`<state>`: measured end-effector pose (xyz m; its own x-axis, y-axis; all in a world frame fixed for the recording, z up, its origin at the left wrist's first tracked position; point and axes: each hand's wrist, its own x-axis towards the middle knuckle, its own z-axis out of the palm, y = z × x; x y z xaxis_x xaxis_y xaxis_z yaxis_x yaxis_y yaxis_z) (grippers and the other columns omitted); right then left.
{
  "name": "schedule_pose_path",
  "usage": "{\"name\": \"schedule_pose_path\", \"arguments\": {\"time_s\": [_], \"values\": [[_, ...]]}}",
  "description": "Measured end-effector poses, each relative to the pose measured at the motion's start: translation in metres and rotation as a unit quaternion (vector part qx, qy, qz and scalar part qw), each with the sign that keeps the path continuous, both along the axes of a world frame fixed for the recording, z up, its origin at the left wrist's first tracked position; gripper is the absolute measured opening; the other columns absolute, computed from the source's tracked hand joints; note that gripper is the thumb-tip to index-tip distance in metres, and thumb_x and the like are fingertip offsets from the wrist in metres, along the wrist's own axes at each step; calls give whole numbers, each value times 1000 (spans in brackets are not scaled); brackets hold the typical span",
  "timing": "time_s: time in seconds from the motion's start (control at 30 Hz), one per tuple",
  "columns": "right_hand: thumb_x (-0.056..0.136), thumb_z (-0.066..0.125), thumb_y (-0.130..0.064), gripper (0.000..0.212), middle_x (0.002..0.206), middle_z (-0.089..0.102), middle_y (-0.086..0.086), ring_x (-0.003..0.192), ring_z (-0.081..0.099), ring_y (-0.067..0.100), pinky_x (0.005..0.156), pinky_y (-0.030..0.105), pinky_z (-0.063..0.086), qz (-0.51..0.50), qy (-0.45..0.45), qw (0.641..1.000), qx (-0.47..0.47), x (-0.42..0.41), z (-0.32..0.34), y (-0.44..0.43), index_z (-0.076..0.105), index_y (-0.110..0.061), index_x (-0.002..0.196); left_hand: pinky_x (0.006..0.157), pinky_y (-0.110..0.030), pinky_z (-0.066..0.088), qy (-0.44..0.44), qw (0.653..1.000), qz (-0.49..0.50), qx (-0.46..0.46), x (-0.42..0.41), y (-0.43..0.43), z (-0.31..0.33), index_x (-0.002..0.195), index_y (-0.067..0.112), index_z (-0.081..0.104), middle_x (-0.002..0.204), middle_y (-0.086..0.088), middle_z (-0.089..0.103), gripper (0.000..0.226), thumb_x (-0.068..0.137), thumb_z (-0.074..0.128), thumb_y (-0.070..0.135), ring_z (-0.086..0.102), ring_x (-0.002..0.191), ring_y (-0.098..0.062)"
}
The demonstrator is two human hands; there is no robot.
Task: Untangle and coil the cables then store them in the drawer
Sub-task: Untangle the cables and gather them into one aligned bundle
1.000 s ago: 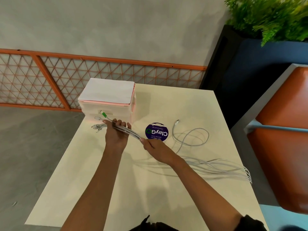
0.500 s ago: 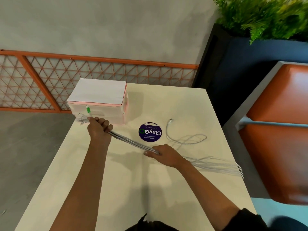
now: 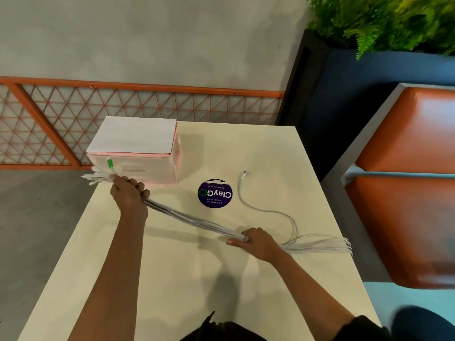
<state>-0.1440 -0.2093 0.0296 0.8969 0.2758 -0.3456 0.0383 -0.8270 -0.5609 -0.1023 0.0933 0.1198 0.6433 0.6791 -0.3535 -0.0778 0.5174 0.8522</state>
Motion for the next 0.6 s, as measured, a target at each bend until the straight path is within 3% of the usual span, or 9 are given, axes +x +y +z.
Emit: {"name": "schedule_pose_path", "arguments": {"time_s": [0.13,0.27,0.33,0.43,0.5,0.53,0.6], "values": [[72,53,-77,66,58,51,-4,54,48,8,56,25,36,41,57,997,42,-9,1,20,54,-11,69,40,-15,24,4,997,10,83,1,13,4,71,21,31,62,4,29,40,103,23,44,31,46,-9],[82,35,-74,66,84,63,1,61,50,6,63,22,42,66,92,989,92,-14,6,34,55,-12,86,40,-15,23,16,990,34,138,1,33,2,68,22,30,61,3,28,41,103,22,43,29,46,-8],[95,33,-58,49,81,59,2,62,51,7,64,21,42,63,84,988,114,-13,7,40,51,-13,86,40,-15,24,29,986,47,156,-1,43,-3,70,23,31,61,3,31,39,103,22,40,30,44,-6],[102,41,-22,23,82,53,0,71,56,12,65,16,44,8,5,986,167,-6,1,43,57,-9,91,37,-12,24,35,983,46,175,-5,50,-10,73,22,33,62,2,29,37,104,22,40,30,41,-3],[95,47,-10,18,79,50,-7,80,55,20,74,27,42,-40,-97,982,158,2,-11,38,63,-5,88,35,-10,24,46,979,27,197,-5,50,-17,77,22,36,63,2,28,36,103,23,42,29,46,-6],[92,50,-10,16,83,53,-6,86,52,22,78,31,41,-71,-134,981,123,6,-15,33,65,-5,88,34,-9,26,54,976,17,209,-5,48,-19,76,23,36,64,2,28,36,103,23,43,29,48,-8],[90,55,-14,16,111,52,4,108,45,28,90,38,37,-169,-157,973,-11,14,-20,24,63,-13,103,33,-10,27,67,970,0,233,-5,47,-27,71,24,32,64,2,29,39,102,24,45,28,50,-12]]}}
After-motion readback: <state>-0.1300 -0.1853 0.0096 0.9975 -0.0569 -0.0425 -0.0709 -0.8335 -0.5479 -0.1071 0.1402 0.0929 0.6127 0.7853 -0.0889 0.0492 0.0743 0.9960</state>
